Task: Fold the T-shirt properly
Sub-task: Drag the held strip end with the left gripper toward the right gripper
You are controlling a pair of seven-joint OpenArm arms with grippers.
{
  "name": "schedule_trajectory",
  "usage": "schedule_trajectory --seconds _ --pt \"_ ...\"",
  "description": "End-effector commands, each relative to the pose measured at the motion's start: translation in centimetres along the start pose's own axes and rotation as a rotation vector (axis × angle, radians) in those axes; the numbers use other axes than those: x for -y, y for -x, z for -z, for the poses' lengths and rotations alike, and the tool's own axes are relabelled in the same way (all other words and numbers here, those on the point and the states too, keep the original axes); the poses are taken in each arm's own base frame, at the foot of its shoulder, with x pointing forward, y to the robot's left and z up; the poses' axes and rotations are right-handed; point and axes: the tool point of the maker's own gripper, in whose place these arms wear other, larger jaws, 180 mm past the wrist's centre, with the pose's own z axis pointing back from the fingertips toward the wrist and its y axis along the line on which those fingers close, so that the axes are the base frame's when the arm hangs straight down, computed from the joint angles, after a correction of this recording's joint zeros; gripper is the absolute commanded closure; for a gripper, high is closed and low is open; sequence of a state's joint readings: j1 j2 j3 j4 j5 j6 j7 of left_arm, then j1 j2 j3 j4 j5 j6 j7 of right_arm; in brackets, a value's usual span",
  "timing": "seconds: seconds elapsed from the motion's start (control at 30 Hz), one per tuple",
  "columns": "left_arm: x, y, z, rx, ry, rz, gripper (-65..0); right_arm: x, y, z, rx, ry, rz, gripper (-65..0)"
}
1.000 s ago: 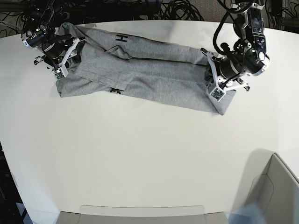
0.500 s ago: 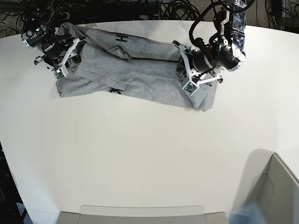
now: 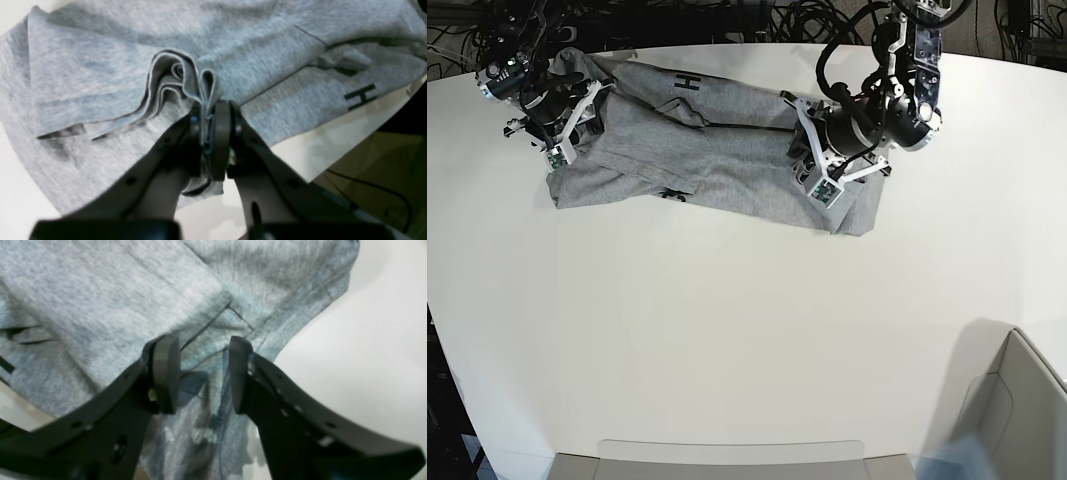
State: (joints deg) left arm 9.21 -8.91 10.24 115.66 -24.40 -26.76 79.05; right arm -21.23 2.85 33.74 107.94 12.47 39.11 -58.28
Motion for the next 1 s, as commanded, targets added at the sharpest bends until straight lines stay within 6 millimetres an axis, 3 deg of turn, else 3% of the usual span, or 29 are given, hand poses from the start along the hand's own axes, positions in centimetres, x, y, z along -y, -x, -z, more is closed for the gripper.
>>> schedule_trajectory --seconds 0.0,0.27,0.43,0.5,0.7,0.77,0.97 --pt "0.3 -1.3 -0.3 0.049 0.010 0.006 0.0 0.1 -1.0 -0.4 0.038 -0.001 -0.023 -24.4" --pt "0.6 -1.0 -0.2 0.032 0.020 0.009 0.0 0.1 -0.8 -0.4 0.034 -0.002 -0.022 -24.4" --pt "1.4 -0.9 0.0 0.022 0.038 0.030 -16.7 0.1 -0.9 -0.4 0.036 -0.002 -0.022 -24.4" --pt "1.5 -0.9 0.0 0.021 0.040 0.030 -20.5 0.1 -1.0 -0.3 0.037 -0.002 -0.023 -24.4" --pt "1.2 -0.9 -0.1 0.026 0.032 0.022 -20.2 -0.6 -1.0 -0.1 0.035 -0.021 -0.035 -24.4" --pt "0.3 -1.0 -0.4 0.035 0.009 0.003 -16.2 -0.7 -1.1 -0.1 0.035 -0.024 -0.037 -24.4" --pt "-6.3 -0.3 -2.7 0.074 -0.153 -0.146 -6.4 -0.6 -1.2 -0.1 0.038 -0.023 -0.037 -24.4"
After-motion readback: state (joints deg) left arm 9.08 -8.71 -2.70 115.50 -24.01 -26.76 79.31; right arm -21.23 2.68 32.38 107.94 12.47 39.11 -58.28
